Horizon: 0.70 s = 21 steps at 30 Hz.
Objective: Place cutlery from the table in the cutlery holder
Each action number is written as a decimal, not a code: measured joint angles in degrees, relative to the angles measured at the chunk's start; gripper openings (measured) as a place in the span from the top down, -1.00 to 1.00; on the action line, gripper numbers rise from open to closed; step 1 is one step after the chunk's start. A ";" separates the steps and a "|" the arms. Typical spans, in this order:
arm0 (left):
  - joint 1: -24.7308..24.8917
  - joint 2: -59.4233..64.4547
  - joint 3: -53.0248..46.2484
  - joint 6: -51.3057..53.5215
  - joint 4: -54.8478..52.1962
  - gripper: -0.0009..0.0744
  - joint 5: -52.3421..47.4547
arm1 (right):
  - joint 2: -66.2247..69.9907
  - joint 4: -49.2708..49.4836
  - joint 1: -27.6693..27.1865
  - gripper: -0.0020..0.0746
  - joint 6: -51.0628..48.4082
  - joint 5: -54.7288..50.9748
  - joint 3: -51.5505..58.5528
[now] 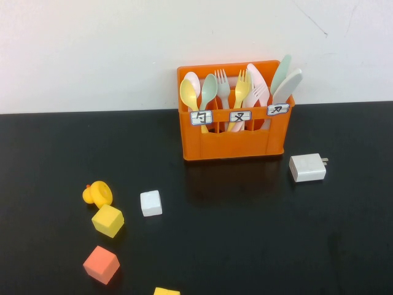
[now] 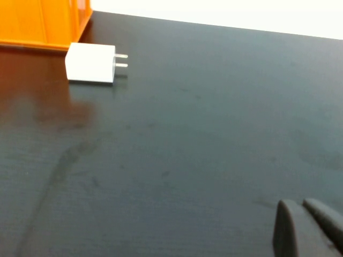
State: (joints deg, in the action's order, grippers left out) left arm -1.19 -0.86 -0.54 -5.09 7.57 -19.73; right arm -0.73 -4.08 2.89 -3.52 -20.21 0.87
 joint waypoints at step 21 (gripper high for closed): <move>0.00 0.00 0.00 0.12 0.00 0.98 0.00 | 0.00 -0.18 -0.60 0.95 0.48 0.00 0.00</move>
State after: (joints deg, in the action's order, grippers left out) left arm -1.19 -0.86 -0.54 -4.97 7.57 -19.73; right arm -0.73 -4.26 2.29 -3.04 -20.21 0.87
